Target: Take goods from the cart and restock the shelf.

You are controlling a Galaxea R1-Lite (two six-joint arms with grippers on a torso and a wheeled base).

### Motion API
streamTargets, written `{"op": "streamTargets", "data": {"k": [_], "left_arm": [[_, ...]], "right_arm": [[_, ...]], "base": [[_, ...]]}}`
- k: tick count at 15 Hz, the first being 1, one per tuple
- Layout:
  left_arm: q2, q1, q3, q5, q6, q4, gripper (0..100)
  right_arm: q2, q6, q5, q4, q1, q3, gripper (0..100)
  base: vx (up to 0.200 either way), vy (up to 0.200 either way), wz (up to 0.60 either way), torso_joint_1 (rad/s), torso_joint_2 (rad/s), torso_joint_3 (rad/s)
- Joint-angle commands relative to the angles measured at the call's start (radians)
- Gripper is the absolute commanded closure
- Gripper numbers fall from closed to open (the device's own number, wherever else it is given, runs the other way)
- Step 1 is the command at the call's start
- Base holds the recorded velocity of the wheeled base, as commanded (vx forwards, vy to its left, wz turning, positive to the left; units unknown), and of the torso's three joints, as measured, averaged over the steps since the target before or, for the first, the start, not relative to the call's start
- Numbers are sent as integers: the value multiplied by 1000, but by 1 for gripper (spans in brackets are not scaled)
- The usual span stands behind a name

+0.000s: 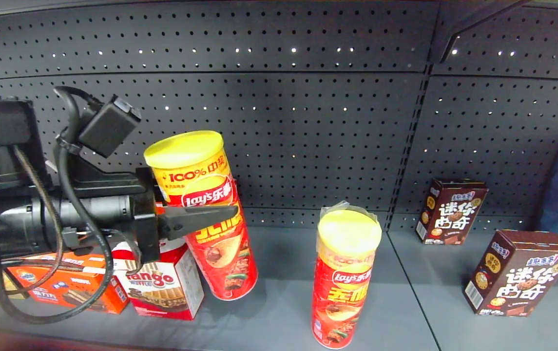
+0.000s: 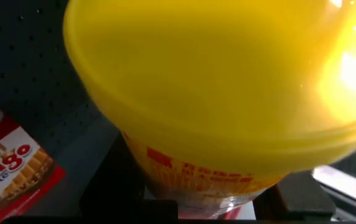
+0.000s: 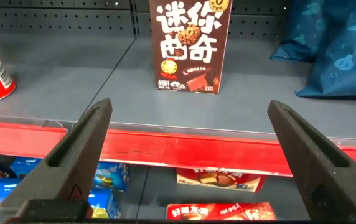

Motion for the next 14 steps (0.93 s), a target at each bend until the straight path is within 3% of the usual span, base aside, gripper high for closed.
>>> {"op": "streamTargets", "data": {"k": [1, 2, 3, 6, 11, 14], "left_arm": [[70, 4, -10, -4, 37, 4, 100], [83, 4, -16, -9, 50, 2, 100], [121, -2, -45, -55, 51, 1, 100], [164, -11, -132, -130, 42, 12, 100], [277, -46, -212, -122, 73, 22, 100], [379, -60, -307, -124, 120, 24, 100]], "right_arm": [[0, 0, 0, 0, 1, 0, 0], [0, 0, 0, 0, 1, 0, 0], [0, 0, 0, 0, 1, 0, 0], [0, 0, 0, 0, 1, 0, 0], [0, 0, 0, 0, 0, 0, 0], [0, 0, 0, 0, 0, 0, 0]], "base": [[0, 0, 0, 0, 0, 0], [0, 0, 0, 0, 0, 0], [0, 0, 0, 0, 0, 0], [0, 0, 0, 0, 0, 0], [0, 0, 0, 0, 0, 0], [0, 0, 0, 0, 0, 0]]}}
